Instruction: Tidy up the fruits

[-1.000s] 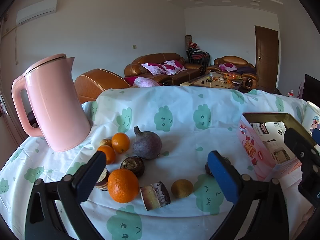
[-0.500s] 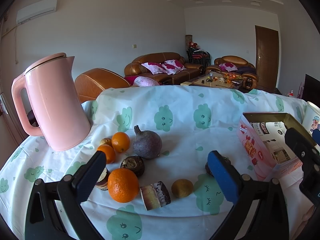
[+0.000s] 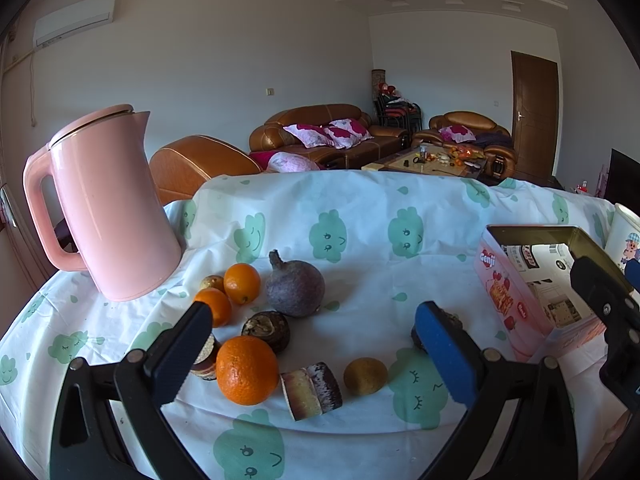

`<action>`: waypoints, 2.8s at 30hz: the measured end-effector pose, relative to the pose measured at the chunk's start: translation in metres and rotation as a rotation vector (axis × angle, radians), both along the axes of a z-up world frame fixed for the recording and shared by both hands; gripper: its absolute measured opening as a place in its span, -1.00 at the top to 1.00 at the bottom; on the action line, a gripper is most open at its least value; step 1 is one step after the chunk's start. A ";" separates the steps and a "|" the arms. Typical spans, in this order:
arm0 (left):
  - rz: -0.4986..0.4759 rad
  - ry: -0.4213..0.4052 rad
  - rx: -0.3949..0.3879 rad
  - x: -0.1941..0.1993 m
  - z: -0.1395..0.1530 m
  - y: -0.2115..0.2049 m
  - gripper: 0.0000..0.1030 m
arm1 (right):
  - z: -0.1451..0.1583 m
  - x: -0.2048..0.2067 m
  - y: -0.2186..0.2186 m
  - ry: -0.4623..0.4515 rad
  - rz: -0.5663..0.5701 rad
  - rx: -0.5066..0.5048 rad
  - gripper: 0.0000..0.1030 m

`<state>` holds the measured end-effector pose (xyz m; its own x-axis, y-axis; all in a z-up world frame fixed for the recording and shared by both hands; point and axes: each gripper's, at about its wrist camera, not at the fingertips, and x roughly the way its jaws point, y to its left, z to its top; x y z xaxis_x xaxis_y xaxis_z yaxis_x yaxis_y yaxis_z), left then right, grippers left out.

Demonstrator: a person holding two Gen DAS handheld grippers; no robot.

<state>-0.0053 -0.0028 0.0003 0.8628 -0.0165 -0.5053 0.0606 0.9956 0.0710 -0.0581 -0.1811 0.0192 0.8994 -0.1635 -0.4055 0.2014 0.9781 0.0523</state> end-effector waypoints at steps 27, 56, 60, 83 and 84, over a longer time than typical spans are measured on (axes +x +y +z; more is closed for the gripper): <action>0.005 0.027 -0.021 -0.002 -0.003 -0.001 -1.00 | -0.002 0.000 0.004 0.070 0.021 -0.012 -0.98; 0.006 0.126 -0.103 0.028 0.017 0.087 -0.68 | -0.044 0.069 0.075 0.393 0.364 0.011 -0.15; -0.070 0.119 -0.064 0.024 0.019 0.076 -0.68 | -0.046 0.082 0.087 0.412 0.367 -0.044 -0.11; -0.420 0.190 0.034 0.003 0.006 0.046 -0.55 | -0.026 0.065 0.072 0.314 0.455 -0.017 0.64; -0.426 0.195 0.049 0.003 0.004 0.043 -0.55 | -0.028 0.066 0.070 0.318 0.467 0.004 0.64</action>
<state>-0.0026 0.0404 0.0043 0.6731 -0.3209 -0.6663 0.4802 0.8748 0.0637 0.0078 -0.1107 -0.0085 0.7093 0.2243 -0.6683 -0.2460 0.9672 0.0635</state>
